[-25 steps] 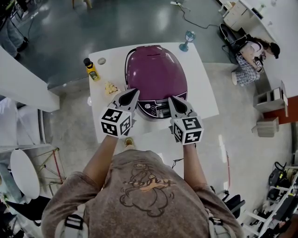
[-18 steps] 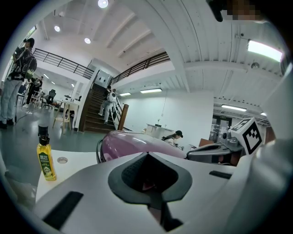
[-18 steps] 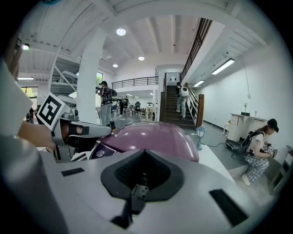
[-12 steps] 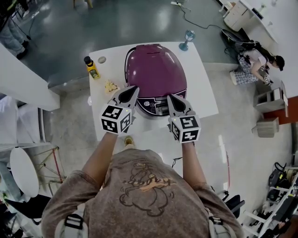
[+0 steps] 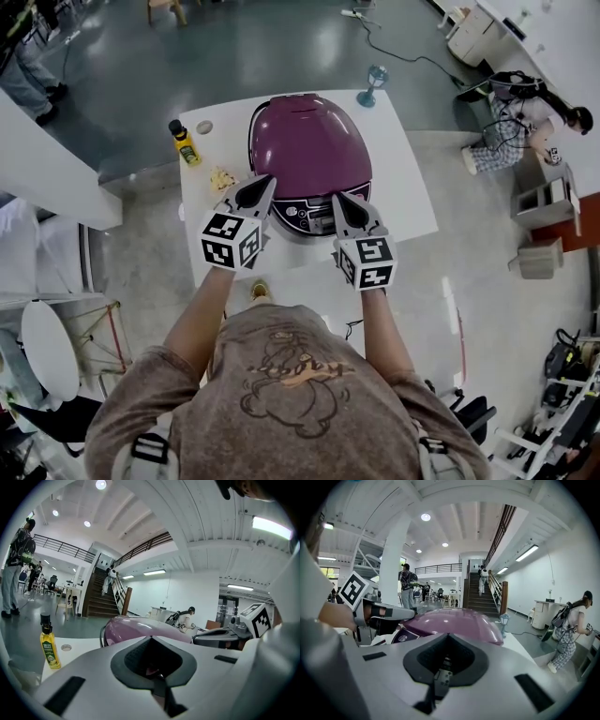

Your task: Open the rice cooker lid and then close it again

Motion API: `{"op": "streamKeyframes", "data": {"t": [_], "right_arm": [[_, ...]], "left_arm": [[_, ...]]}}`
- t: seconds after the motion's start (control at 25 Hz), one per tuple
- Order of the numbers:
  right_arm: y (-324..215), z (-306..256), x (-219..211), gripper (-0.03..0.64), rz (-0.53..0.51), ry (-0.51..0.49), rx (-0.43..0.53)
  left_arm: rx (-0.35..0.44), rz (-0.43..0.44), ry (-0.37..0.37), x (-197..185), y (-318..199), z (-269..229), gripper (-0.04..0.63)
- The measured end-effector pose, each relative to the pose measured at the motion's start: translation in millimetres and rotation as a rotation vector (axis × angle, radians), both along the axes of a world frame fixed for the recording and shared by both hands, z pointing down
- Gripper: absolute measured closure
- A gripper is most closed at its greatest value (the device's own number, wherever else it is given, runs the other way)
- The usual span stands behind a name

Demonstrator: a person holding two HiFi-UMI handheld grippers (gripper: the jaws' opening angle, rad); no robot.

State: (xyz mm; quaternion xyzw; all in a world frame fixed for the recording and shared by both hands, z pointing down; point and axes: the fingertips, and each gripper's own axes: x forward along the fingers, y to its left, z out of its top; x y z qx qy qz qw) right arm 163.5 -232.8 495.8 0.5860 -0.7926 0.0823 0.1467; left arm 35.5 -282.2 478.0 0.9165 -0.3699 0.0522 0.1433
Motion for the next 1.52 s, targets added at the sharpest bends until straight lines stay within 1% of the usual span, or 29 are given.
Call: {"op": "streamKeyframes", "data": {"t": [0.12,0.36,0.68,0.96,1.12,1.52], "right_arm": [[0.7,-0.2,-0.6,0.611,-0.006,0.011,0.011],[1.1,0.6,-1.5,0.611,-0.015,0.015,0.011],[1.4,0.0,-2.2,0.611,-0.021,0.018,0.012],[2.8,0.3,-2.2,0.611,-0.023,0.022,0.016],[1.3,1.4,-3.2,0.612,-0.027,0.026,0.019],[1.1,1.3,-3.3,0.611,-0.030,0.033,0.023]], "left_arm": [[0.018,0.001,0.001,0.3,-1.5,-8.2,0.575],[0.025,0.013,-0.022,0.6,-2.7,-13.7,0.575],[0.045,0.020,-0.021,0.0,-6.5,-32.2,0.575],[0.053,0.023,0.009,0.4,-12.3,-50.2,0.575],[0.069,0.024,0.005,0.0,-18.8,-58.5,0.575],[0.106,0.016,0.046,-2.9,-35.4,-91.1,0.575]]}}
